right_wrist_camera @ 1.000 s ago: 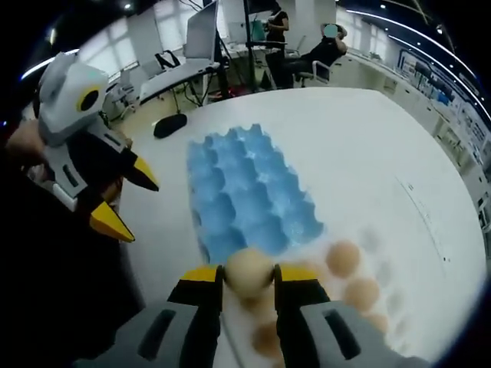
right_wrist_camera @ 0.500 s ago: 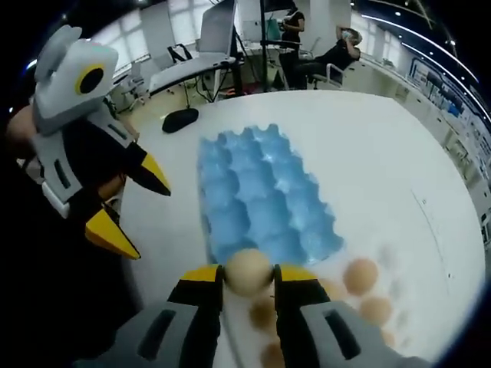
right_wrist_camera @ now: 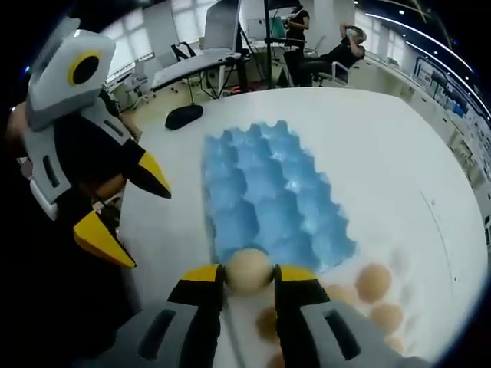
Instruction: Place the egg into an empty slot of the egg tray after lifting it from the table, then release the egg inside the slot.
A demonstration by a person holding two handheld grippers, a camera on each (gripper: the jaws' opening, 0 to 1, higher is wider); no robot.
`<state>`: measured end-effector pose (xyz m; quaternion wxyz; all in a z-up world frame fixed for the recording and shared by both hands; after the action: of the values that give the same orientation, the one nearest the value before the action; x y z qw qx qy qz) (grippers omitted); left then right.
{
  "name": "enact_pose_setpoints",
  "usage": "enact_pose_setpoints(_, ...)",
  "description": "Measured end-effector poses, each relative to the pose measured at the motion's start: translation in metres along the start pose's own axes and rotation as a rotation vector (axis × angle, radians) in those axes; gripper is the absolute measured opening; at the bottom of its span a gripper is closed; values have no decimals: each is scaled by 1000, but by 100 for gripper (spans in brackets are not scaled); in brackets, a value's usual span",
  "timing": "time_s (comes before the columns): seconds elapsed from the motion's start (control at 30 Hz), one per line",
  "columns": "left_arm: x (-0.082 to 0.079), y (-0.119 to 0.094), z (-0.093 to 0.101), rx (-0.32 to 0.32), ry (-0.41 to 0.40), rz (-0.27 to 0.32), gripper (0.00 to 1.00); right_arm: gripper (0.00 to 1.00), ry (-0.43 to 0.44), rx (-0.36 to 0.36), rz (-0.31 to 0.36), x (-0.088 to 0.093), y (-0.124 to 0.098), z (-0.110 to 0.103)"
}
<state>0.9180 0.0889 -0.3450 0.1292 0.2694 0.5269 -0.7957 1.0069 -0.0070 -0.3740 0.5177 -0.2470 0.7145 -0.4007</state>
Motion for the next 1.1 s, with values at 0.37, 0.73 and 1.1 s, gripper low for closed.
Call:
enact_pose_setpoints(0.37,1,-2,0,1,-4,5,48,27,-22,1,-23,3,9,-1)
enact_pose_setpoints(0.73,5,-6,-3,-5,-14,7,47,27,-34,6,-42,8,15,0)
enact_pose_setpoints(1.1,4,-6,-4,-2,-10,2,46,28,-20,-7,-32,7,18,2)
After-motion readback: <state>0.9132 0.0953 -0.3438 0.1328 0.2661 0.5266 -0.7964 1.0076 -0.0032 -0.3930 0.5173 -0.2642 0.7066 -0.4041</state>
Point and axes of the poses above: the point that each gripper's makers call its tool centre point, and the gripper's own axes: y roughly forward along the fingers, z roughly to its right, x roughly out of its underside, the point moved 6 cm from there along -y, roughly backward along the fingers, and after that the axes turned 6 degrees about y, right-handed, at the moved point
